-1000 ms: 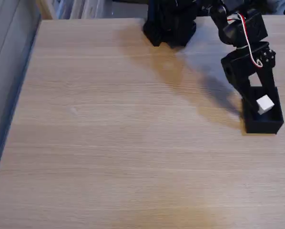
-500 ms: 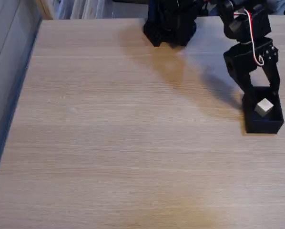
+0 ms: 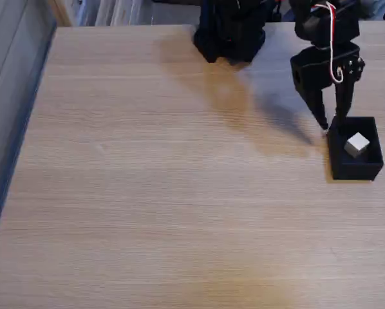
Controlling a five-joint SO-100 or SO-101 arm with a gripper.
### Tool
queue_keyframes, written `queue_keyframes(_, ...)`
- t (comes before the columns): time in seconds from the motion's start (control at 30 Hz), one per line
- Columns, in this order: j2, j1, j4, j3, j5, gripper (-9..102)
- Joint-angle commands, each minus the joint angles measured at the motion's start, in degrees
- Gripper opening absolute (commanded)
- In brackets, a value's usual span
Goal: Pick a white block and place it in the black box.
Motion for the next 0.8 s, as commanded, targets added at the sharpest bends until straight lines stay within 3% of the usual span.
queue_keyframes(0.0,3.6,2.55,5.01,-2.46,1.49,0)
queue_keyframes(0.27,14.77,9.58,12.3,2.37,3.08,0)
queue_keyframes(0.77,48.6,21.88,27.77,31.46,-21.88,0)
